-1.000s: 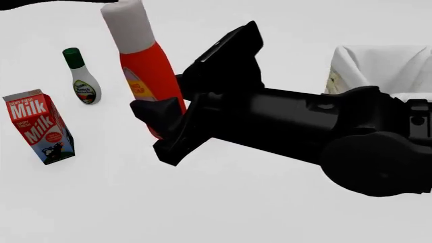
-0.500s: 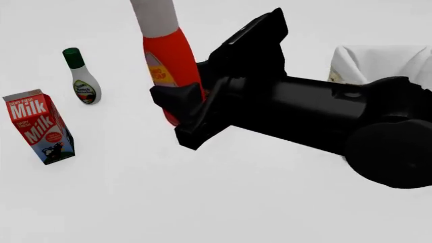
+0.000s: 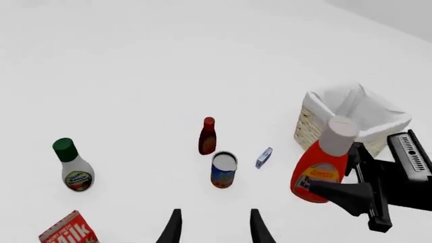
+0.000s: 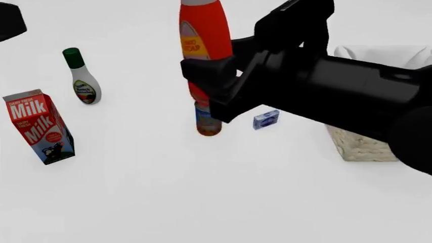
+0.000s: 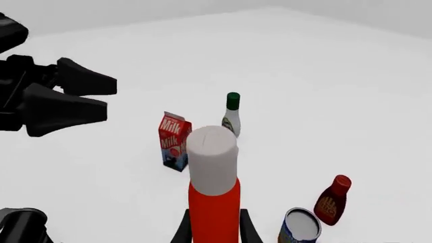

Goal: Pick the ketchup and place it in the basket.

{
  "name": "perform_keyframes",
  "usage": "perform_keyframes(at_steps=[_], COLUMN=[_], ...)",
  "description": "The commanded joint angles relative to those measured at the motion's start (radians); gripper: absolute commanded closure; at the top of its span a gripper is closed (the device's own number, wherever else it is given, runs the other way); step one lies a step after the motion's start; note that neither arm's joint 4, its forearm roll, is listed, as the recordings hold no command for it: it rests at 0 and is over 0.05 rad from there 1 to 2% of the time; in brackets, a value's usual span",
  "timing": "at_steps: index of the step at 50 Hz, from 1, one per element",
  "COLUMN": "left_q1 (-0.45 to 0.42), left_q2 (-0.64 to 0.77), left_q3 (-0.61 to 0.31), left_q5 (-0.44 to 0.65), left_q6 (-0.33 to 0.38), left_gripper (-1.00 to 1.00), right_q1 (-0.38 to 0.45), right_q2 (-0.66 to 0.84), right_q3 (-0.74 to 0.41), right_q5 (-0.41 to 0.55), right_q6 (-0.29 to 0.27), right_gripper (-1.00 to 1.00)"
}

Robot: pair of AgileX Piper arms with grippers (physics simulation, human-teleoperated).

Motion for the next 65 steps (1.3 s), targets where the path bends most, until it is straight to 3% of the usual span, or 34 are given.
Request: perform_keyframes(at_steps=[1, 2, 4, 5, 6, 7, 10, 11, 12, 14, 15, 20, 21, 26, 28, 30, 32, 33, 40, 44, 51, 65], left_q1=[0.114, 0.120, 0.128, 0.150, 0.156, 0.164, 0.187, 0.206, 0.223, 0.247, 0.250, 0.270, 0.278, 0.331, 0.344, 0.361, 0.373, 0.381, 0.425, 0.460, 0.521, 0.627], left_q2=[-0.111, -0.115, -0.133, -0.153, -0.160, -0.177, -0.200, -0.220, -0.233, -0.262, -0.265, -0.311, -0.317, -0.405, -0.439, -0.446, -0.509, -0.489, -0.585, -0.600, -0.601, -0.601], left_q3=[0.141, 0.159, 0.180, 0.195, 0.204, 0.216, 0.239, 0.259, 0.266, 0.309, 0.318, 0.386, 0.397, 0.464, 0.493, 0.493, 0.513, 0.522, 0.582, 0.624, 0.685, 0.751], left_q5=[-0.101, -0.109, -0.123, -0.135, -0.140, -0.150, -0.167, -0.183, -0.188, -0.215, -0.217, -0.246, -0.249, -0.272, -0.280, -0.279, -0.283, -0.285, -0.292, -0.312, -0.423, -0.563], left_q6=[0.006, 0.035, 0.025, 0.060, 0.035, 0.072, 0.063, 0.115, 0.073, 0.110, 0.082, 0.110, 0.084, 0.097, 0.139, 0.108, 0.182, 0.136, 0.163, 0.128, 0.164, 0.149], left_gripper=[-1.00, -1.00, -1.00, -1.00, -1.00, -1.00, -1.00, -1.00, -1.00, -1.00, -1.00, -1.00, -1.00, -1.00, -1.00, -1.00, -1.00, -1.00, -1.00, -1.00, -1.00, -1.00], right_q1=[-0.059, -0.067, -0.079, -0.086, -0.099, -0.107, -0.125, -0.137, -0.144, -0.161, -0.168, -0.208, -0.213, -0.253, -0.273, -0.274, -0.291, -0.294, -0.336, -0.373, -0.428, -0.514], right_q2=[-0.052, -0.058, -0.068, -0.072, -0.076, -0.079, -0.088, -0.093, -0.100, -0.110, -0.114, -0.132, -0.137, -0.161, -0.164, -0.167, -0.173, -0.175, -0.189, -0.195, -0.205, -0.213], right_q3=[0.005, 0.007, 0.011, 0.014, 0.017, 0.019, 0.022, 0.024, 0.025, 0.027, 0.029, 0.038, 0.038, 0.050, 0.056, 0.056, 0.061, 0.061, 0.067, 0.072, 0.081, 0.087], right_q5=[-0.006, -0.007, -0.008, -0.009, -0.013, -0.015, -0.018, -0.020, -0.021, -0.021, -0.024, -0.033, -0.031, -0.041, -0.046, -0.046, -0.052, -0.050, -0.056, -0.060, -0.068, -0.077], right_q6=[0.017, 0.019, 0.017, 0.015, 0.012, 0.010, 0.005, 0.000, 0.006, 0.000, 0.003, 0.004, 0.002, 0.014, 0.013, 0.019, 0.019, 0.016, 0.024, 0.026, 0.031, 0.041], right_gripper=[1.00, 1.00, 1.00, 1.00, 1.00, 1.00, 1.00, 1.00, 1.00, 1.00, 1.00, 1.00, 1.00, 1.00, 1.00, 1.00, 1.00, 1.00, 1.00, 1.00, 1.00, 1.00])
